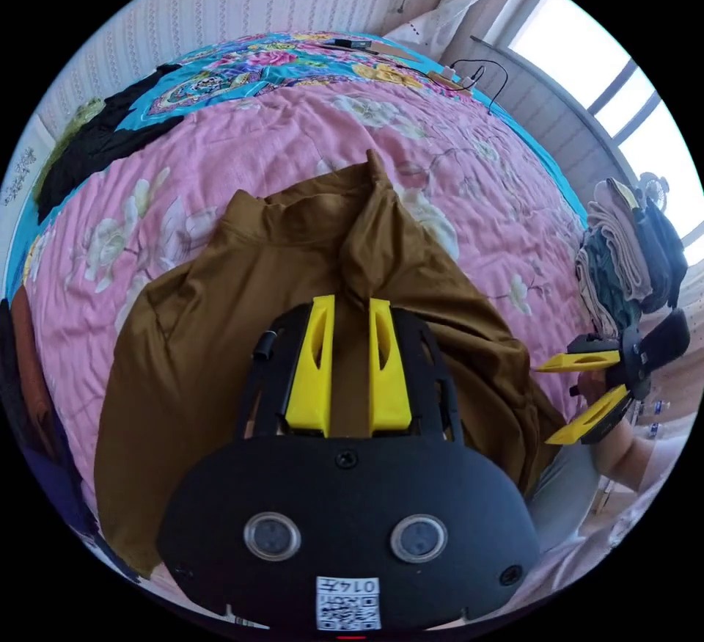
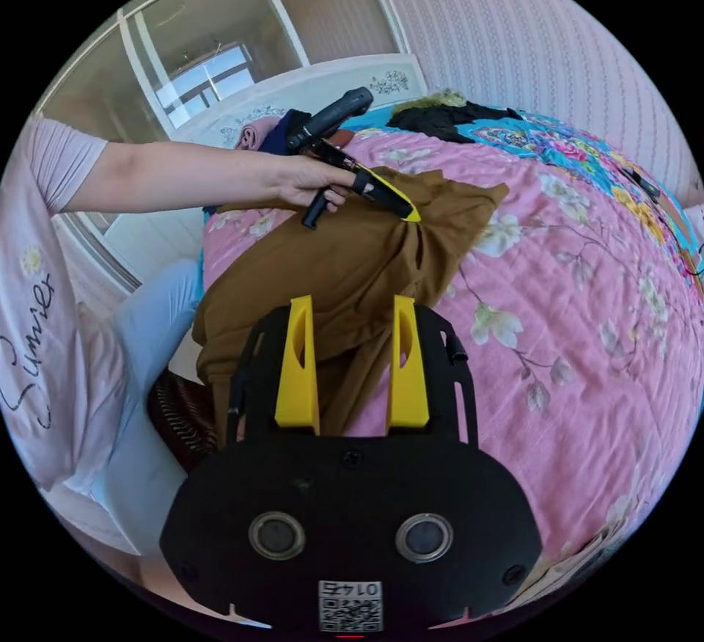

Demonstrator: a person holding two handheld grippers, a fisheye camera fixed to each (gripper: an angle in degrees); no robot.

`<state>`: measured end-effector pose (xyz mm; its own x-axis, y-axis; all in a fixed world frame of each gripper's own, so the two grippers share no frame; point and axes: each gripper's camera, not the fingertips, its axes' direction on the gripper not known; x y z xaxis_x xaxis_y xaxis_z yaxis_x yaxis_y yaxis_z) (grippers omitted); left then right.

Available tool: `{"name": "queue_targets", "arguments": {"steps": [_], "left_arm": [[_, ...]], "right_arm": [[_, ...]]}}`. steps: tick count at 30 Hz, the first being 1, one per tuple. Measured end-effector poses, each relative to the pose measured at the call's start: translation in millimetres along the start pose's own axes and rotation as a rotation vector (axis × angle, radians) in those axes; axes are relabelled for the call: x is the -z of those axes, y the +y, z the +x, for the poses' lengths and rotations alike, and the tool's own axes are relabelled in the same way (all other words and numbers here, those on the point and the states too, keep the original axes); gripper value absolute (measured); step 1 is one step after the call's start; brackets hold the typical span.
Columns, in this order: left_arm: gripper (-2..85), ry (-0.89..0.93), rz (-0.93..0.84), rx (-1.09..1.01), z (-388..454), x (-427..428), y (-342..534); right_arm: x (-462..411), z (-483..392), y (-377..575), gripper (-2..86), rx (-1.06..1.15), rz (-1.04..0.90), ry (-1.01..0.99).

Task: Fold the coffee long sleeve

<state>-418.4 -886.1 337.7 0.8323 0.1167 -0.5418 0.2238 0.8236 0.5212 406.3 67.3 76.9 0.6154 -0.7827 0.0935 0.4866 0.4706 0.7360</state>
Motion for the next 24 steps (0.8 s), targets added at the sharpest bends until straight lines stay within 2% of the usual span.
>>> {"name": "queue_targets", "arguments": {"steps": [4,6,8,9,10,12,14,17,22,24], "left_arm": [[8.2,0.137,0.092,0.002,16,35,35],[9.7,0.253,0.069,-0.001,37,32,56],[10.0,0.292,-0.011,-0.018,60,14,72],[8.3,0.271,-0.066,-0.039,71,1,80],[5.1,0.212,-0.073,-0.065,77,-5,86],[0.2,0.210,-0.048,-0.080,76,3,89],[-0.5,0.245,-0.004,-0.045,66,25,93],[-0.9,0.169,0.026,-0.060,56,53,107],[-1.0,0.097,-0.124,-0.077,40,35,117],[-1.0,0.077,-0.130,-0.087,37,36,118]], "right_arm": [[15,29,-1,12.4,-0.119,0.086,-0.002],[17,36,-3,12.1,-0.130,0.083,0.005],[14,42,-6,11.9,-0.139,0.039,0.010],[13,46,-8,11.9,-0.143,0.019,0.006],[13,49,-9,11.8,-0.148,0.013,0.000],[16,52,-11,11.6,-0.142,0.012,-0.020],[21,55,-14,11.4,-0.136,0.020,-0.022],[28,59,-20,10.8,-0.120,0.044,-0.019],[26,67,-29,10.0,-0.120,-0.011,-0.025],[26,66,-33,9.7,-0.107,-0.021,0.011]]}}
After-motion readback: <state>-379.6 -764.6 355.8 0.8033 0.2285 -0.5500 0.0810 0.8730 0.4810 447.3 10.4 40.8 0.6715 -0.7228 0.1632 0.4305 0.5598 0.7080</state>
